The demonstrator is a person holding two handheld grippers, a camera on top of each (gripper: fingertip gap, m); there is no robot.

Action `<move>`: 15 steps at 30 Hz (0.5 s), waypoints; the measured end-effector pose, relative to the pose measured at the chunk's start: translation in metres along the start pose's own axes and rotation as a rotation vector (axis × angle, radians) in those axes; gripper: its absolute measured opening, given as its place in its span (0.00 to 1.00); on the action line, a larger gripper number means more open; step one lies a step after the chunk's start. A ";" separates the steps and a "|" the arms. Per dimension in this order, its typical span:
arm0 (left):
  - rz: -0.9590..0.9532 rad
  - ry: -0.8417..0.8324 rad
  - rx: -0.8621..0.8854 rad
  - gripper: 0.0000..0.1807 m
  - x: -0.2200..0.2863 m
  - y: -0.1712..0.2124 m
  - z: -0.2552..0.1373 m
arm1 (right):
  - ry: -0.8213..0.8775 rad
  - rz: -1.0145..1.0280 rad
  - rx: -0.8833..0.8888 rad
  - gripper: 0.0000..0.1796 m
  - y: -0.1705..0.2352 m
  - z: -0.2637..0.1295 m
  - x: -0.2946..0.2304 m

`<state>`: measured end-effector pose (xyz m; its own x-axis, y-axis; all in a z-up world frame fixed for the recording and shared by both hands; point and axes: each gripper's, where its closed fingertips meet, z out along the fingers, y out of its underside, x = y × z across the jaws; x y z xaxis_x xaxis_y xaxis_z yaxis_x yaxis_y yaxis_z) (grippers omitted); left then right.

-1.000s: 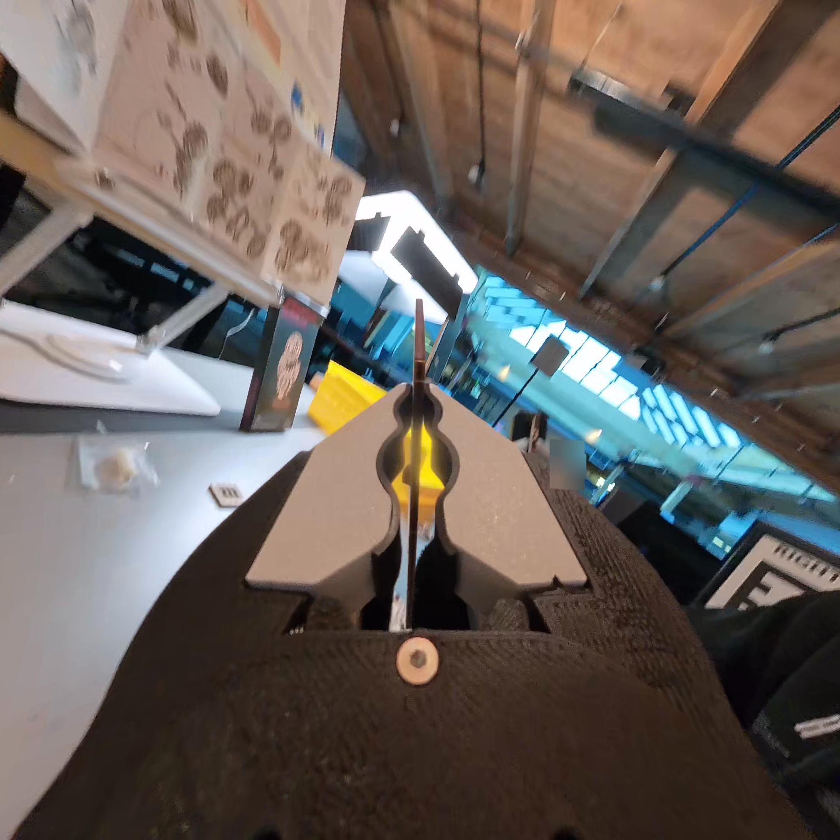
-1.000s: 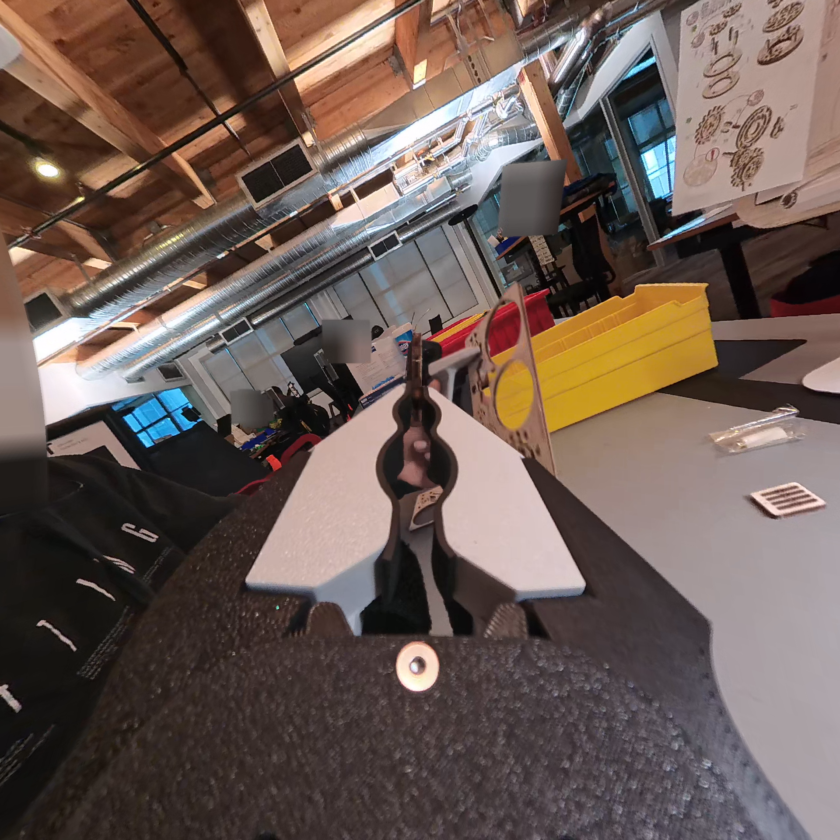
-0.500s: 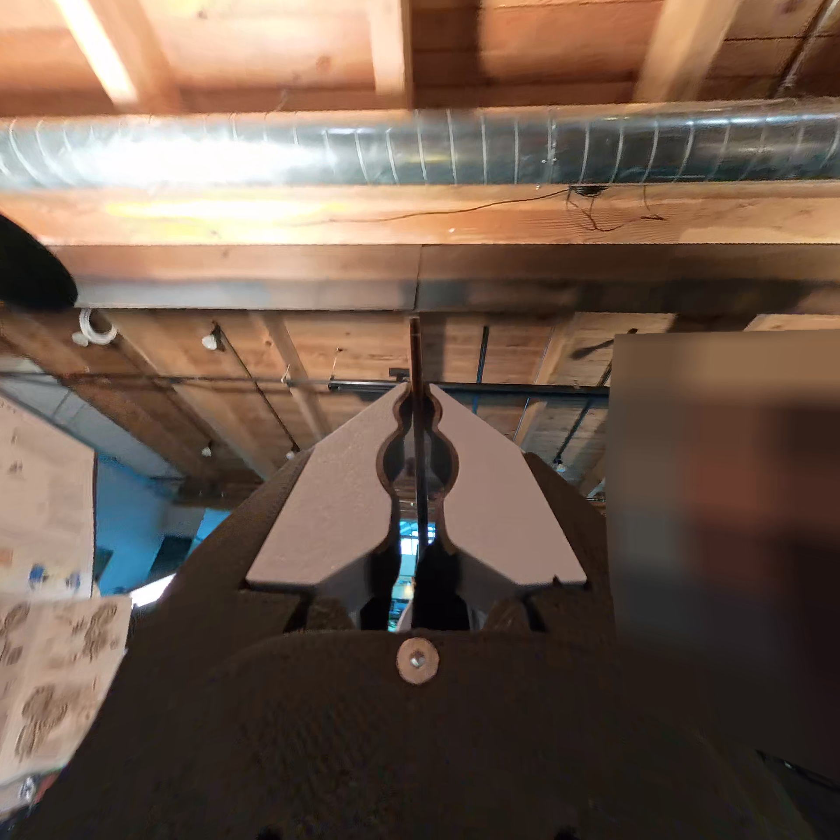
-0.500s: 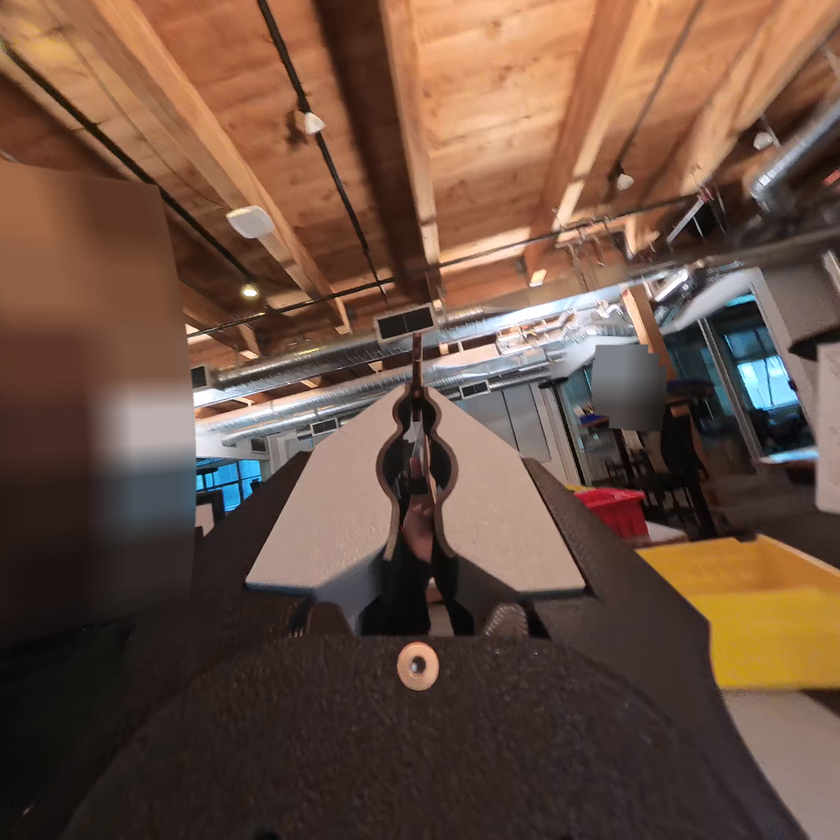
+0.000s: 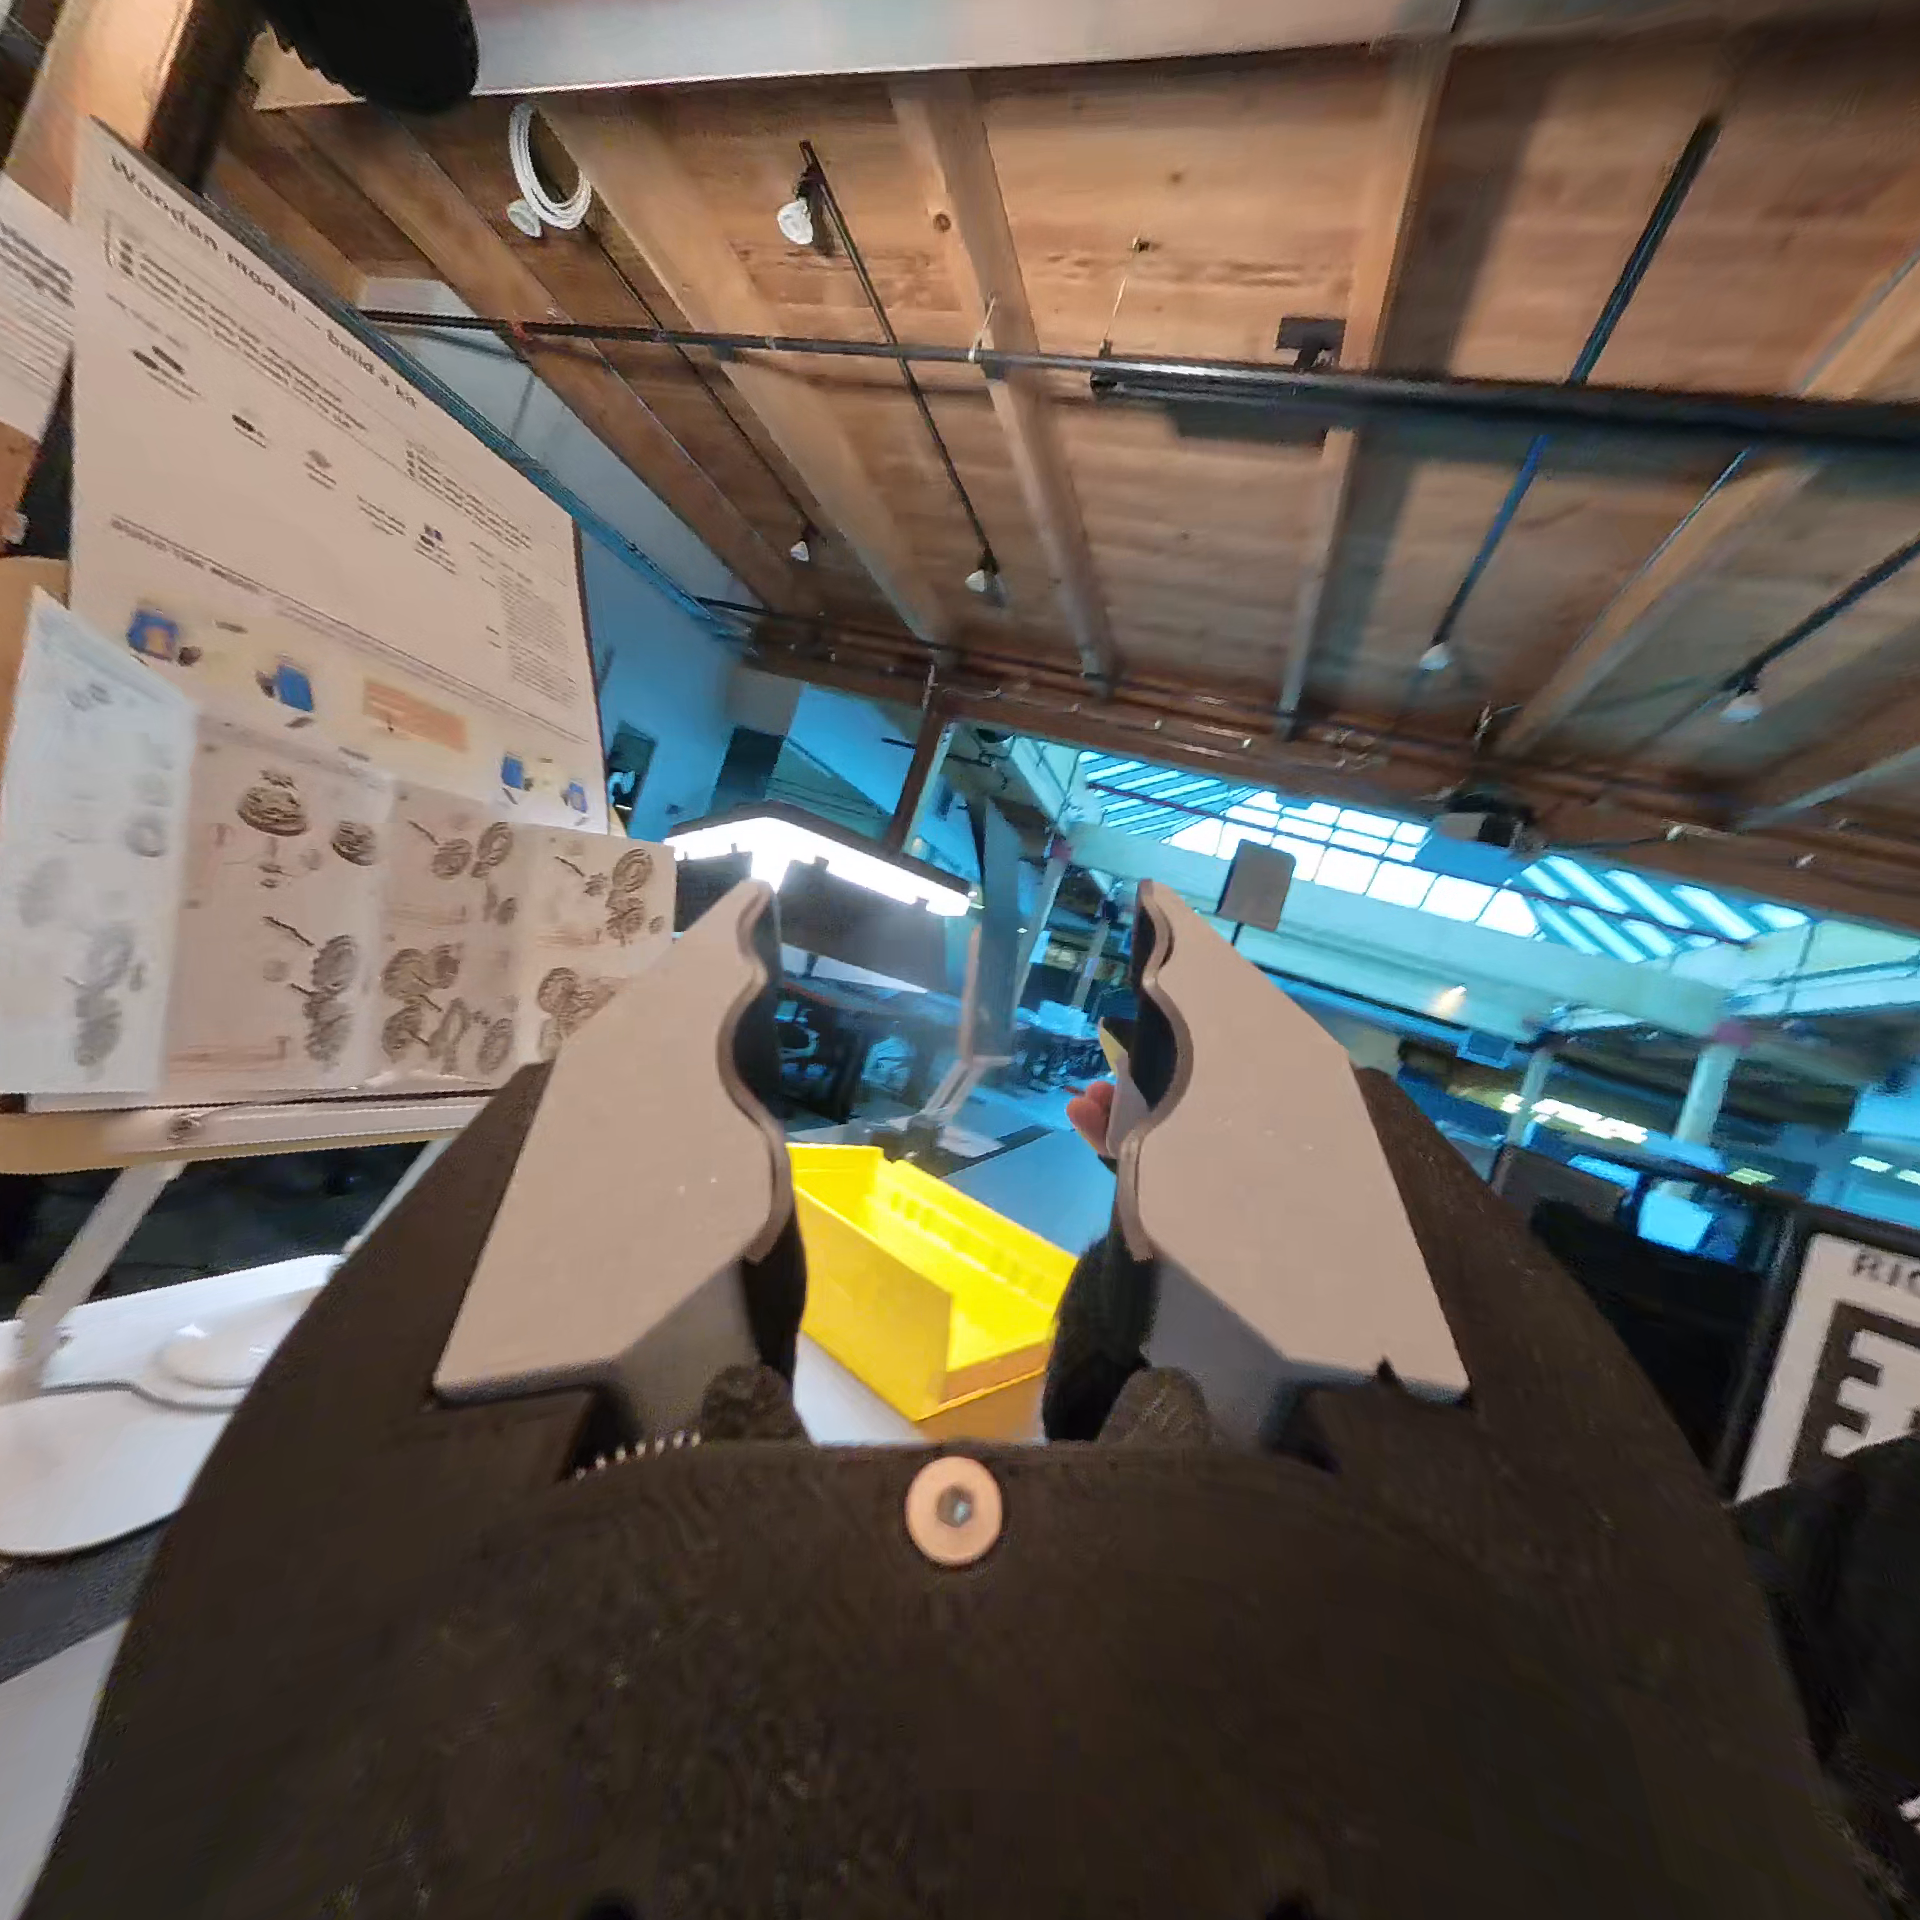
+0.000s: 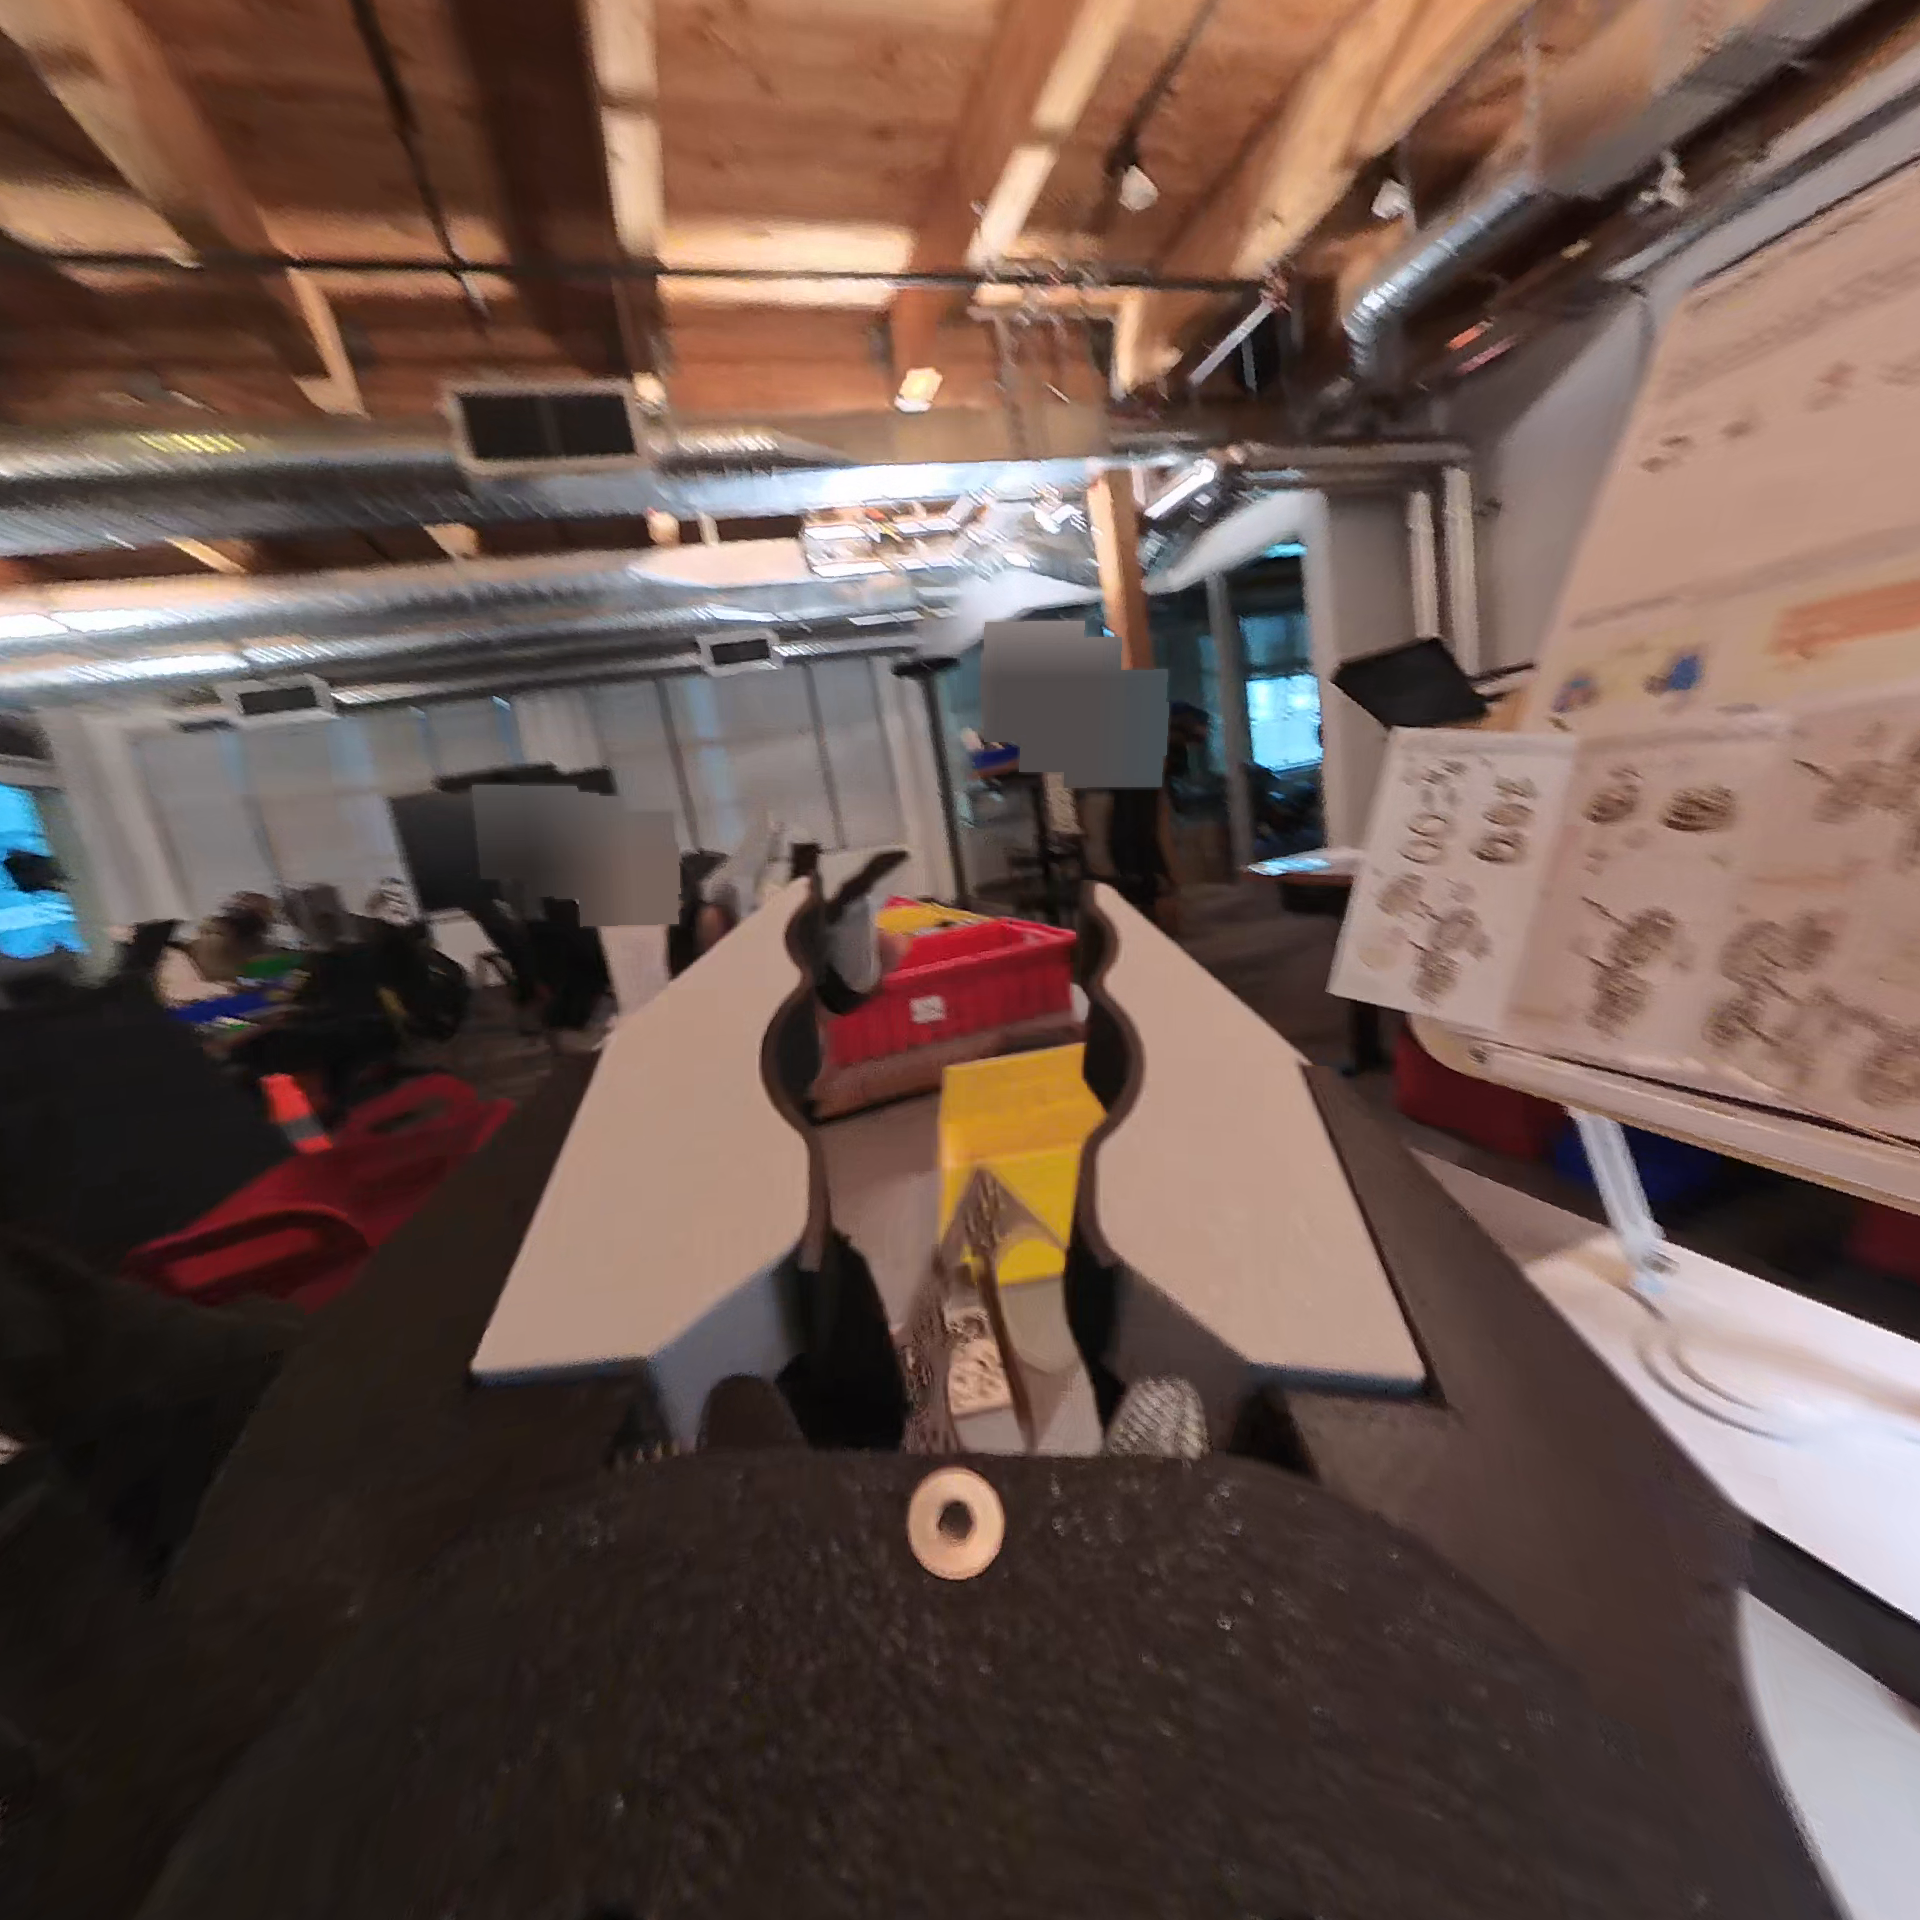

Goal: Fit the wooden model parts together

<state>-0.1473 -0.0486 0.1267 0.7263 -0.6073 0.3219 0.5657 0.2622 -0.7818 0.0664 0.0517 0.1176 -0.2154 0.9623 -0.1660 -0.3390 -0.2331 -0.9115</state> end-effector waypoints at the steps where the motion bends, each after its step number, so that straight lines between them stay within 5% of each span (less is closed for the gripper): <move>1: 0.025 -0.003 -0.007 0.37 0.001 0.000 0.000 | 0.033 -0.023 -0.019 0.30 0.004 0.000 0.006; 6: 0.078 0.000 -0.012 0.35 0.006 -0.002 -0.002 | 0.060 -0.041 -0.035 0.32 0.009 0.000 0.015; 10: 0.074 0.015 -0.084 0.28 0.000 0.018 0.002 | 0.042 -0.064 -0.089 0.24 0.026 0.003 0.016; 15: 0.081 -0.078 -0.428 0.19 -0.046 0.111 0.002 | 0.058 -0.154 -0.369 0.14 0.105 0.007 0.038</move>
<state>-0.1172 0.0098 0.0258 0.7984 -0.5348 0.2767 0.3049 -0.0372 -0.9517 0.0165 0.0624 0.0182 -0.1326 0.9908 -0.0287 -0.0098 -0.0303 -0.9995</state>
